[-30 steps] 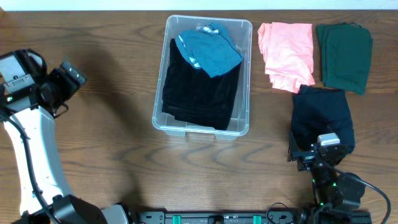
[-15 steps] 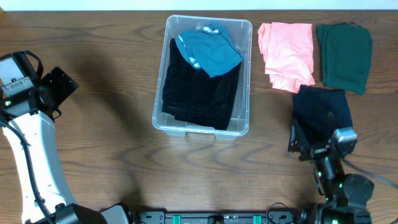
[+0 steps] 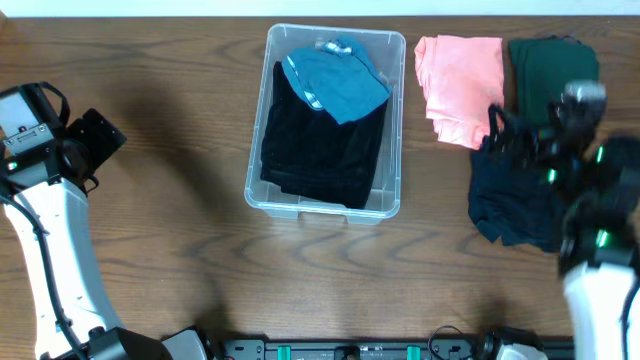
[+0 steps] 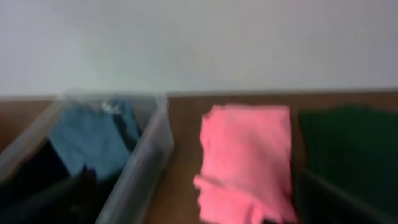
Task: Pack container
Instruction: 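Raise the right gripper and move it over the dark-green garment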
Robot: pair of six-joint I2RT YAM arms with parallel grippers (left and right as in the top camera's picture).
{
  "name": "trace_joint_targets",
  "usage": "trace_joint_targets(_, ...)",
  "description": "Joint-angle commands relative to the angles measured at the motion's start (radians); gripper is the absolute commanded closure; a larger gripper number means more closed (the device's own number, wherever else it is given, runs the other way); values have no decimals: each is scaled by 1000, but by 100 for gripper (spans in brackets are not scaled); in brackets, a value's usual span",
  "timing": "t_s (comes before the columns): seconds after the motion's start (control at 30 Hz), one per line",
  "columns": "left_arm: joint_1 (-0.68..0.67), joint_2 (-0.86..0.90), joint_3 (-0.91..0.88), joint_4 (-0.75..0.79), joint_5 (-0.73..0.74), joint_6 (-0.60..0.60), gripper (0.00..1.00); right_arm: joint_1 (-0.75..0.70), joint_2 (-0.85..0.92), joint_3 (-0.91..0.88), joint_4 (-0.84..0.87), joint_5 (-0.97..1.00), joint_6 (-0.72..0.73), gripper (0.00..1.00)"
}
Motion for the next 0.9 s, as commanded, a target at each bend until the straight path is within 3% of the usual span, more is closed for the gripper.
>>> trace_joint_targets(0.0, 5, -13, 9, 0, -5, 16, 2, -4, 142, 191, -98, -9, -184, 1)
trace_joint_targets(0.13, 5, -13, 9, 0, -5, 17, 2, -5, 263, 329, -217, -23, -187, 1)
trace_joint_targets(0.33, 5, -13, 9, 0, -5, 17, 2, -69, 345, 371, -214, -62, -93, 1)
trace_joint_targets(0.57, 5, -13, 9, 0, -5, 17, 2, -323, 403, 385, -227, -71, 116, 1)
trace_joint_targets(0.7, 5, -13, 9, 0, -5, 17, 2, -395, 454, 386, -257, -92, 109, 1)
trace_joint_targets(0.87, 5, -13, 9, 0, -5, 17, 2, -403, 536, 399, -292, 43, 32, 1)
